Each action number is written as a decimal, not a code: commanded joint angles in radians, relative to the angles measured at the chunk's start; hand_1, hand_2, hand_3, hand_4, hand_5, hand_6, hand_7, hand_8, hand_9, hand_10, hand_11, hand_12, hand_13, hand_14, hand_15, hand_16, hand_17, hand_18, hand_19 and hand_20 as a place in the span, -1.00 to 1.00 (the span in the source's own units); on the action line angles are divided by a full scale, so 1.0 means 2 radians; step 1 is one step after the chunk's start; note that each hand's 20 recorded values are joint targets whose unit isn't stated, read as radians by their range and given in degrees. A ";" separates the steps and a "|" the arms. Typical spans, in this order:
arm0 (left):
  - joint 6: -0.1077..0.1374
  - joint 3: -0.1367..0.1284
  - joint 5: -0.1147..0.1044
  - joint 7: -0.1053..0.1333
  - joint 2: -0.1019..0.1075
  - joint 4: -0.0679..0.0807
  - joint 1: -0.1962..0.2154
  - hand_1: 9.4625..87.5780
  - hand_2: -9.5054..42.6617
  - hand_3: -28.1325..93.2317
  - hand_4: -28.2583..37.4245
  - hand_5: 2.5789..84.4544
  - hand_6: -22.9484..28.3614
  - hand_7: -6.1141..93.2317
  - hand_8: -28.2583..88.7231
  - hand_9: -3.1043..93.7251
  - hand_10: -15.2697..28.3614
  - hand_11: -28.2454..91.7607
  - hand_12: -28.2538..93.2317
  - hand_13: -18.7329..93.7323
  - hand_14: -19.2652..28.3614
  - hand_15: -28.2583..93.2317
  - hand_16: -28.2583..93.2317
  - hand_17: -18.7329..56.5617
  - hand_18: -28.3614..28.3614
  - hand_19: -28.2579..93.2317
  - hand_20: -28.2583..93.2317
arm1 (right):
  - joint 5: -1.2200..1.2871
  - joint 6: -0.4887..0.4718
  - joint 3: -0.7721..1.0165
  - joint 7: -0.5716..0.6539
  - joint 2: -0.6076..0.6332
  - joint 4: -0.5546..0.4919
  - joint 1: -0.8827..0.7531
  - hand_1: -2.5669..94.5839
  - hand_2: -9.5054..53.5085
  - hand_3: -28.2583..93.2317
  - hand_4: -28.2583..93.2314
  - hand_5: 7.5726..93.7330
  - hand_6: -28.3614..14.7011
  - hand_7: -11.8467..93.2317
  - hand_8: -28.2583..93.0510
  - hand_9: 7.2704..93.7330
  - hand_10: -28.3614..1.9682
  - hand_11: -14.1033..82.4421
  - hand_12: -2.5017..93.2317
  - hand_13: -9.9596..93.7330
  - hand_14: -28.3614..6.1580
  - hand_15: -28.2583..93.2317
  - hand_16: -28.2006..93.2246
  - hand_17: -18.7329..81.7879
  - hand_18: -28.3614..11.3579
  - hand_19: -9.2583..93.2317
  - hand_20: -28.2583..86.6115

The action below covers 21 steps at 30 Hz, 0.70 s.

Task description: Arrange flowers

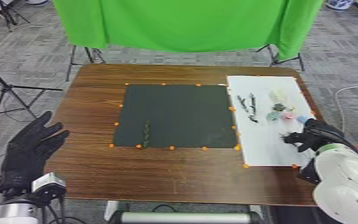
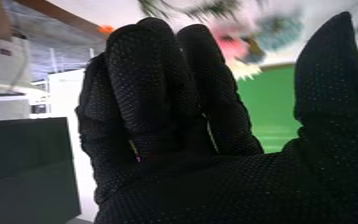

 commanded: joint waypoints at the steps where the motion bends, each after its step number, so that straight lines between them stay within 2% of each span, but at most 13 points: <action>1: 0.002 0.004 -0.002 0.000 0.002 0.001 0.003 -0.61 -0.42 0.80 -0.79 -0.22 0.23 -0.58 -0.70 -0.24 0.62 -0.07 -0.38 -0.22 0.92 0.26 -0.69 -0.72 0.81 0.47 -0.62 | -0.009 0.007 0.010 0.018 0.011 0.016 -0.025 -0.45 -0.80 0.84 -0.92 0.30 -0.22 -0.41 -0.74 0.25 -0.69 0.15 -0.62 0.39 -0.34 0.72 -0.39 0.04 -1.00 1.00 -0.19; 8: 0.002 0.008 -0.002 -0.001 0.001 0.001 0.002 -0.61 -0.42 0.80 -0.79 -0.22 0.23 -0.58 -0.70 -0.24 0.62 -0.07 -0.38 -0.22 0.92 0.26 -0.69 -0.72 0.81 0.47 -0.61 | -0.006 0.017 0.025 0.018 0.008 0.018 -0.037 -0.43 -0.82 0.84 -0.93 0.30 -0.23 -0.42 -0.74 0.25 -0.69 0.15 -0.63 0.39 -0.33 0.72 -0.40 0.04 -1.00 1.00 -0.19; 13: 0.001 0.009 -0.001 -0.004 0.000 0.001 0.004 -0.61 -0.42 0.80 -0.79 -0.22 0.23 -0.58 -0.70 -0.24 0.62 -0.07 -0.38 -0.22 0.92 0.26 -0.69 -0.72 0.81 0.47 -0.61 | -0.027 0.113 0.031 0.003 0.028 0.003 -0.063 -0.41 -0.83 0.85 -0.93 0.31 -0.20 -0.40 -0.74 0.25 -0.68 0.15 -0.63 0.40 -0.31 0.72 -0.40 0.04 -0.99 1.00 -0.19; 16: 0.002 0.009 -0.001 -0.002 0.000 0.001 0.004 -0.61 -0.42 0.80 -0.79 -0.22 0.23 -0.58 -0.70 -0.24 0.62 -0.07 -0.38 -0.22 0.92 0.26 -0.69 -0.72 0.81 0.47 -0.61 | -0.037 0.137 0.038 -0.002 0.031 -0.009 -0.072 -0.41 -0.83 0.85 -0.93 0.32 -0.17 -0.38 -0.75 0.26 -0.63 0.19 -0.63 0.40 -0.29 0.72 -0.40 0.05 -0.98 1.00 -0.18; 18: 0.002 0.008 0.000 -0.004 -0.001 0.001 0.004 -0.61 -0.42 0.80 -0.79 -0.22 0.23 -0.58 -0.70 -0.24 0.62 -0.07 -0.38 -0.22 0.92 0.26 -0.69 -0.72 0.81 0.47 -0.61 | -0.042 0.141 0.038 0.000 0.031 -0.012 -0.071 -0.41 -0.83 0.85 -0.93 0.32 -0.16 -0.37 -0.75 0.26 -0.61 0.20 -0.62 0.41 -0.27 0.72 -0.39 0.05 -0.98 1.00 -0.17; 21: 0.001 0.009 0.000 -0.003 0.000 0.001 0.002 -0.61 -0.42 0.80 -0.79 -0.22 0.23 -0.58 -0.70 -0.24 0.62 -0.07 -0.38 -0.22 0.92 0.26 -0.69 -0.72 0.81 0.47 -0.61 | -0.038 0.111 0.054 0.015 0.022 -0.017 -0.080 -0.41 -0.84 0.85 -0.93 0.32 -0.15 -0.36 -0.76 0.26 -0.61 0.20 -0.62 0.41 -0.26 0.72 -0.39 0.05 -0.98 1.00 -0.17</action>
